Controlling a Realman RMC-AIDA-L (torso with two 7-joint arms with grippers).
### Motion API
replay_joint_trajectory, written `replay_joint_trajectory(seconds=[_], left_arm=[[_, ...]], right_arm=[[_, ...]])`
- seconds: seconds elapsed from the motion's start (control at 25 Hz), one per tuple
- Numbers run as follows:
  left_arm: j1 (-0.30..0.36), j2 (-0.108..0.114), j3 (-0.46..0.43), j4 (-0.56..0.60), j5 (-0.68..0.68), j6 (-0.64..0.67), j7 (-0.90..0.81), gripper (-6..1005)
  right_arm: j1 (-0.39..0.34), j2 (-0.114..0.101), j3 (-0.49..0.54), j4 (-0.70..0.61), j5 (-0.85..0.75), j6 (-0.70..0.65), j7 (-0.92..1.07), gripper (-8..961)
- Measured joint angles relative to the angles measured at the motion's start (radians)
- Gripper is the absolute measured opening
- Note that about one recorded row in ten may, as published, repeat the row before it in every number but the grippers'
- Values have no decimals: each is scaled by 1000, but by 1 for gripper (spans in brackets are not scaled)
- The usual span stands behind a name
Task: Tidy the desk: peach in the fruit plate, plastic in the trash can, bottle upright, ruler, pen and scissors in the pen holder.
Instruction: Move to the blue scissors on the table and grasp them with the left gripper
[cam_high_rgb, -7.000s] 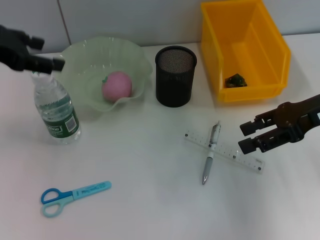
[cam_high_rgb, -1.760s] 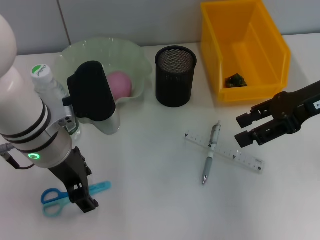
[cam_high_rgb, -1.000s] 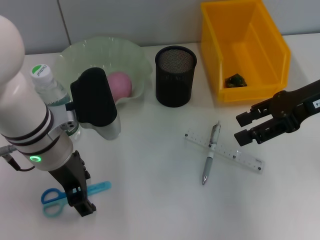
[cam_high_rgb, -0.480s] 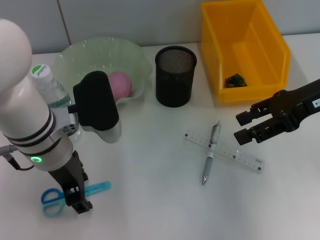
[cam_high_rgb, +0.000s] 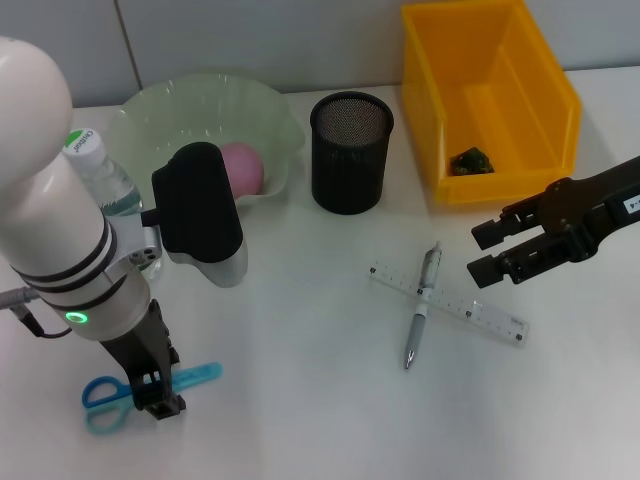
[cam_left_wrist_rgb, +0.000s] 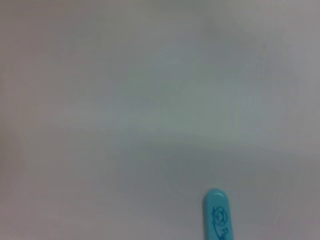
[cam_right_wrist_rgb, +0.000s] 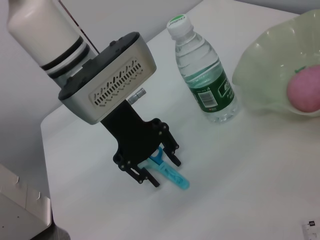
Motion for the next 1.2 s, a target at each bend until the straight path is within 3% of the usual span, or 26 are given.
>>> replay_joint_trajectory(seconds=[0.84,1.2], left_arm=[[-4,0,1,-19,0,-4,0,519],[-12,0,1,-28,0,-7,0,428]], right_arm=[[0,0,0,8,0,0,-5,761],[3,0,-3,9,0,-1,-6,762]])
